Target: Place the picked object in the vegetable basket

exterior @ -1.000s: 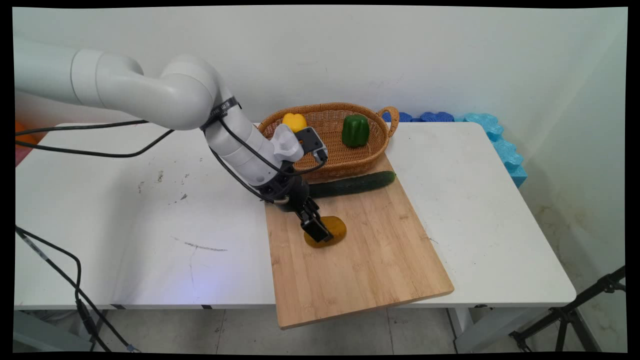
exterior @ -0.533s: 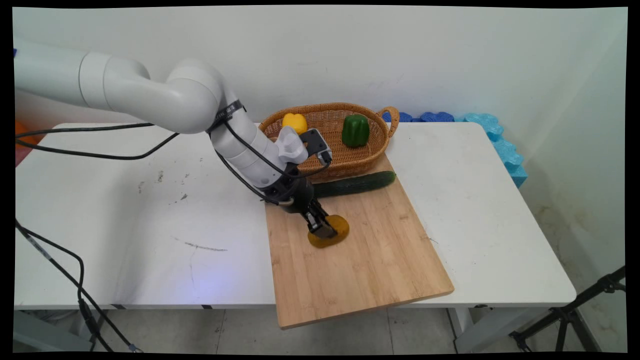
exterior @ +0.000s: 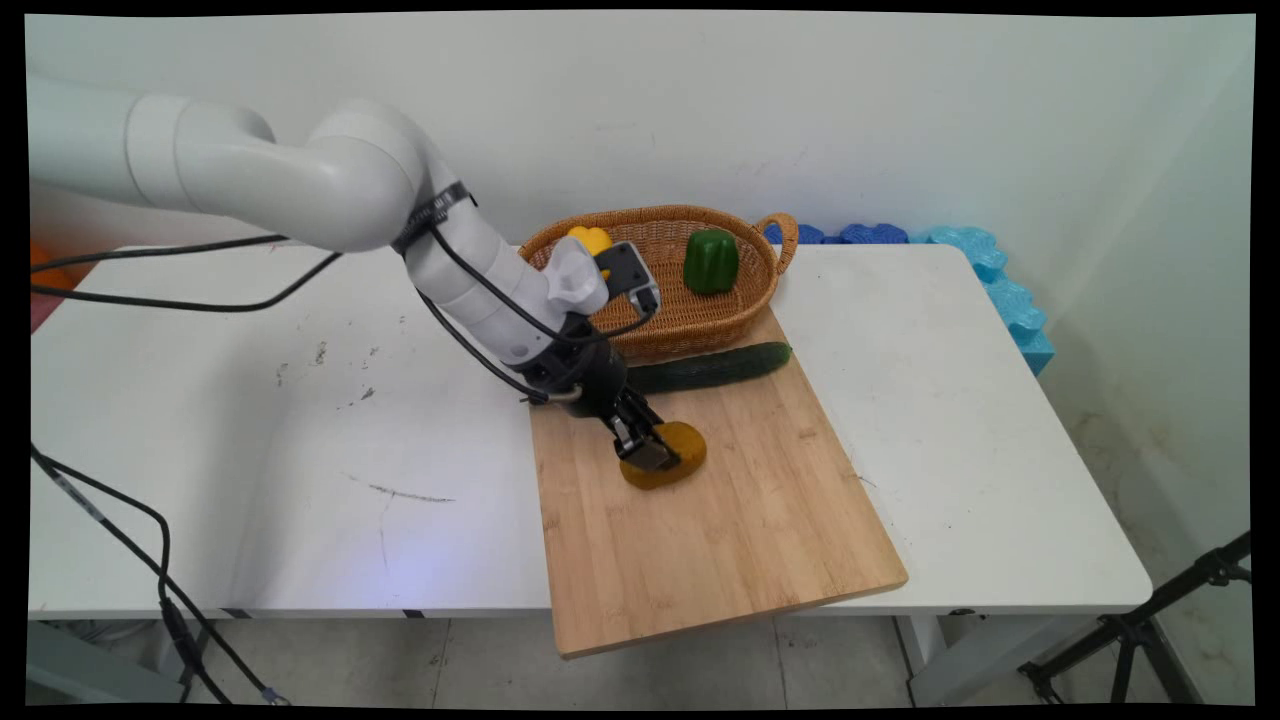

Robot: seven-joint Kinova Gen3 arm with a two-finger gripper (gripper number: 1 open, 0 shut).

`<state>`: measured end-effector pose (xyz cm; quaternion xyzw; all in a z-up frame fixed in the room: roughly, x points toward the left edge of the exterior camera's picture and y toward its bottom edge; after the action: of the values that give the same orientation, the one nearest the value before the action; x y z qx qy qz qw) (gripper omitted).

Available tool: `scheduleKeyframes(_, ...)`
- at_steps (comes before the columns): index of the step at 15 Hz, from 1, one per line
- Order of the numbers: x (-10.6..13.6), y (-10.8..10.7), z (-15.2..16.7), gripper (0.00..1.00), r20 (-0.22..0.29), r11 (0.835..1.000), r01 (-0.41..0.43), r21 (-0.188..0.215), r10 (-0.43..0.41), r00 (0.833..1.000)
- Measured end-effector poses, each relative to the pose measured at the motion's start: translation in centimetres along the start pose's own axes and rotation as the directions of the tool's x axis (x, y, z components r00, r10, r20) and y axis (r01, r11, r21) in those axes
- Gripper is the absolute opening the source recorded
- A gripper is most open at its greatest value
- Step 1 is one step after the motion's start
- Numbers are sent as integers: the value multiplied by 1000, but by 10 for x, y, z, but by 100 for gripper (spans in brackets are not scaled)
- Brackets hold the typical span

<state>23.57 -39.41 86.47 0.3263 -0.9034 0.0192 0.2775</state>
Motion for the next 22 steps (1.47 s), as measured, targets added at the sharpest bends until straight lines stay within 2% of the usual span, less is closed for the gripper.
scheduleKeyframes(6, 14, 0, -44, 0, -37, 999, -43, -28, 42, 998)
scheduleKeyframes(11, 36, -12, -84, 0, -85, 997, -73, -39, 70, 994)
scheduleKeyframes(16, 63, -40, -115, 0, -125, 997, -76, -4, 75, 989)
scheduleKeyframes(22, 90, -94, -138, 0, -146, 994, -54, 93, 67, 987)
